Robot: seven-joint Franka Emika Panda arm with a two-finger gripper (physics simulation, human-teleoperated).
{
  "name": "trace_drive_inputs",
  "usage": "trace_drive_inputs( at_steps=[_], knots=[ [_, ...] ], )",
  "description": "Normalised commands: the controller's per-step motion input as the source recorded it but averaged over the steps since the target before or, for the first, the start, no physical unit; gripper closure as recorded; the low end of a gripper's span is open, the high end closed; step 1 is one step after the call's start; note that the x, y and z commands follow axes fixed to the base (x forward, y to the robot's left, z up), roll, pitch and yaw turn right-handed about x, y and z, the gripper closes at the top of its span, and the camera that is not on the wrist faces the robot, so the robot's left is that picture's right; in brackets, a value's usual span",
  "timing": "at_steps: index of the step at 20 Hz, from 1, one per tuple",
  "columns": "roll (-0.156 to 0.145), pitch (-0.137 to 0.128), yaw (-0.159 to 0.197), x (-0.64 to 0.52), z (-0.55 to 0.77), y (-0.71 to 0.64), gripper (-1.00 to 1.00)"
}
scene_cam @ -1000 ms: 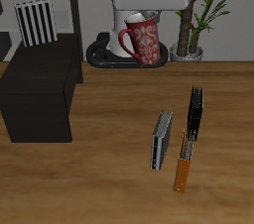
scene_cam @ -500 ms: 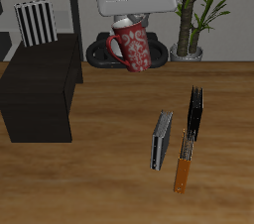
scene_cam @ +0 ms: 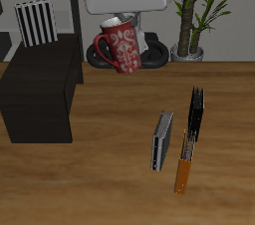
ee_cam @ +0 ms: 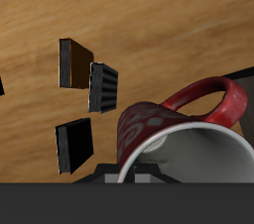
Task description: Place the right striped book upright on top of the shelf and place the red mug on top of the shelf
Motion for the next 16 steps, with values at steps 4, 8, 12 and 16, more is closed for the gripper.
trace_drive_inputs(
  at_steps=[4, 8, 12, 16],
  knots=[
    [-0.063, 0.028, -0.066, 0.11, 0.12, -0.44, 1.0],
    [-0.115, 0.019, -0.067, 0.07, 0.15, -0.64, 1.0],
    [-0.082, 0.009, -0.025, 0.04, 0.12, -0.62, 1.0],
    [-0.079, -0.018, -0.035, -0.04, 0.22, -0.57, 1.0]
  ],
)
